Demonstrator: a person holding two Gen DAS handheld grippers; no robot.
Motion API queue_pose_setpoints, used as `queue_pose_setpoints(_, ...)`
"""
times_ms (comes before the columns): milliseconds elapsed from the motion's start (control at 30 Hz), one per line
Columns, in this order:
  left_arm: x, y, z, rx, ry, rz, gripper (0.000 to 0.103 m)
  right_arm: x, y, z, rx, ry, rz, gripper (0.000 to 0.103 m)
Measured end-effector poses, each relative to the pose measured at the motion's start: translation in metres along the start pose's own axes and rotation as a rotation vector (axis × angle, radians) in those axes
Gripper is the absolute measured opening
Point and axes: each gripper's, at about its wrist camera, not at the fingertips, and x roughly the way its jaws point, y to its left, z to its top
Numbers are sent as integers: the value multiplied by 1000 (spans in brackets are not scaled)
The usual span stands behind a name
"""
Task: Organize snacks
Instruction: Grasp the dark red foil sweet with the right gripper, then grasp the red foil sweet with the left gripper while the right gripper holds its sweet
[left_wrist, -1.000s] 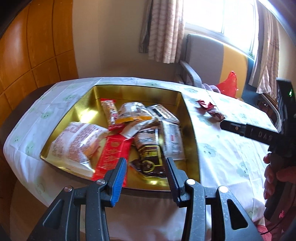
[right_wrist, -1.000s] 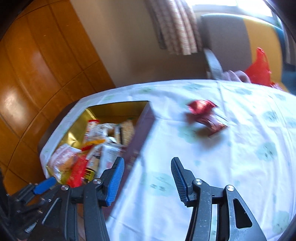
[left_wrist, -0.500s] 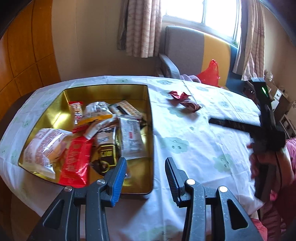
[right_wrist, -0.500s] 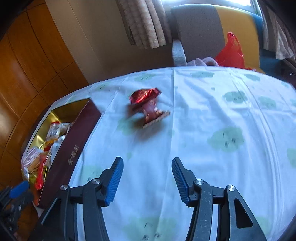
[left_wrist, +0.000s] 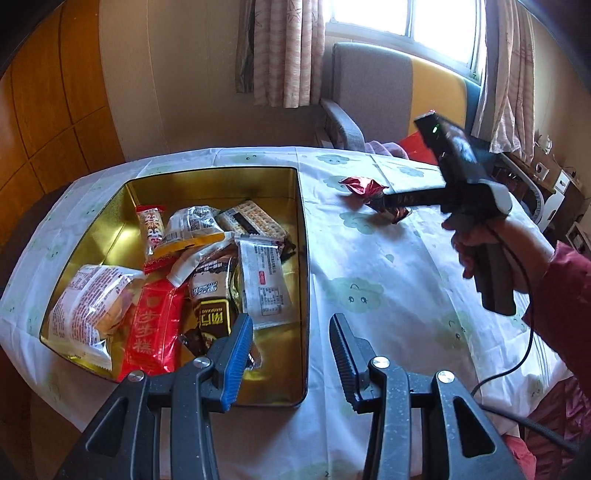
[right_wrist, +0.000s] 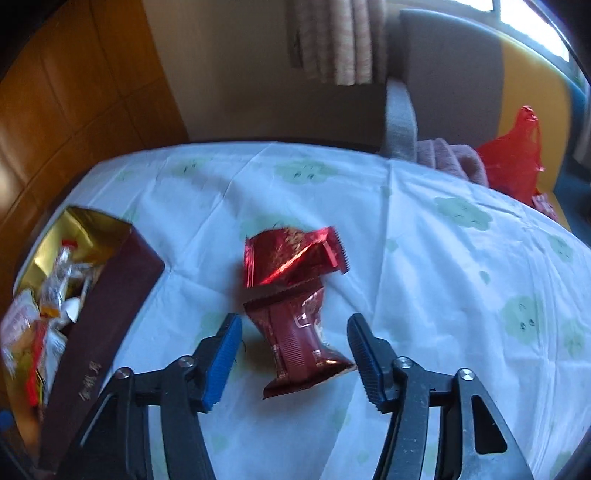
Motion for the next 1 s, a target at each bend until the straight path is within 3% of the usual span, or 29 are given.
queue_pose_setpoints(100,4,-7,6,19,1,-7,44,5,-2,-12,1,-2,2,27)
queue_pose_setpoints(133,6,-11,8,30,1,-12,44,2,-5,-16,17,-19,7,24)
queue_pose_setpoints(367,20,-46,36,106,-6,-50,44,-25,-38,-49,130,-83,-3,24)
queue_pose_setpoints(533,42,-75,66,134,12,-83,44,-47,-64,-74,192,-133,-74,24)
queue_pose_setpoints(600,57,-88,82,161,24,-86,44,-51,-73,-81,217,-153,-102,24)
queue_pose_setpoints(800,105,-126,130,258,24,-69,49,-55,-87,-91,285,-190,-66,24)
queue_pose_setpoints(1000,176,-138,171,286,100,-100,49,-50,-88,-92,292,-184,-48,26)
